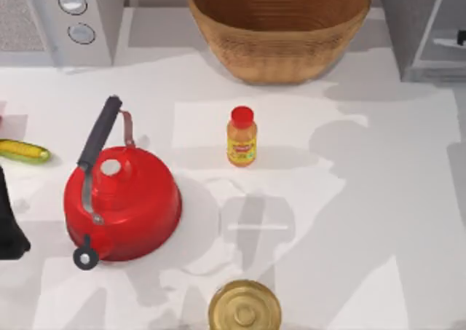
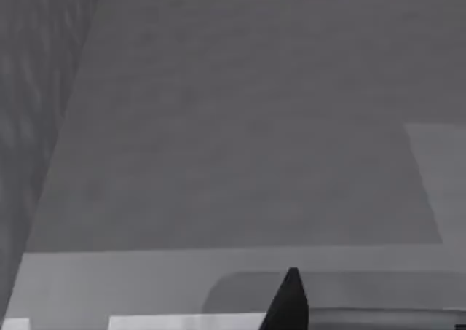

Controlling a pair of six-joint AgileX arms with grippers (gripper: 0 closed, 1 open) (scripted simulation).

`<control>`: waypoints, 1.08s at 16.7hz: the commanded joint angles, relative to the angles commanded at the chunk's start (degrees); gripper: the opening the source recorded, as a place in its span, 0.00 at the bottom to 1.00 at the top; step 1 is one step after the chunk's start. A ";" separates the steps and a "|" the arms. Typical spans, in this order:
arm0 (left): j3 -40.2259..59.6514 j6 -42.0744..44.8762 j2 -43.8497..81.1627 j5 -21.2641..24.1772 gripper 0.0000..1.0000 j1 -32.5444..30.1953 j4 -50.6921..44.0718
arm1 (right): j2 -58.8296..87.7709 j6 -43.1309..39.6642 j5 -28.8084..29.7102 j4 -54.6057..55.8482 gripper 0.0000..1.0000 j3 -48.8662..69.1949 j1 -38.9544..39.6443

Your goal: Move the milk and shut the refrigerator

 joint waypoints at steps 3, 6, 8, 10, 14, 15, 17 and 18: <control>0.00 0.00 0.00 0.00 1.00 0.00 0.00 | 3.73 -1.58 -1.49 -8.84 0.00 10.85 -2.06; 0.00 0.00 0.00 0.00 1.00 0.00 0.00 | 5.08 -2.97 -2.46 -13.73 0.00 16.28 -3.04; 0.00 0.00 0.00 0.00 1.00 0.00 0.00 | 5.20 -3.20 -2.58 -14.35 0.00 16.94 -3.16; 0.00 0.00 0.00 0.00 1.00 0.00 0.00 | 5.20 -3.20 -2.58 -14.35 0.00 16.94 -3.16; 0.00 0.00 0.00 0.00 1.00 0.00 0.00 | 5.20 -3.20 -2.58 -14.35 0.00 16.94 -3.16; 0.00 0.00 0.00 0.00 1.00 0.00 0.00 | 5.20 -3.20 -2.58 -14.35 0.00 16.94 -3.16; 0.00 0.00 0.00 0.00 1.00 0.00 0.00 | 5.20 -3.20 -2.58 -14.35 0.08 16.94 -3.16; 0.00 0.00 0.00 0.00 1.00 0.00 0.00 | 5.20 -3.20 -2.58 -14.35 0.15 16.94 -3.16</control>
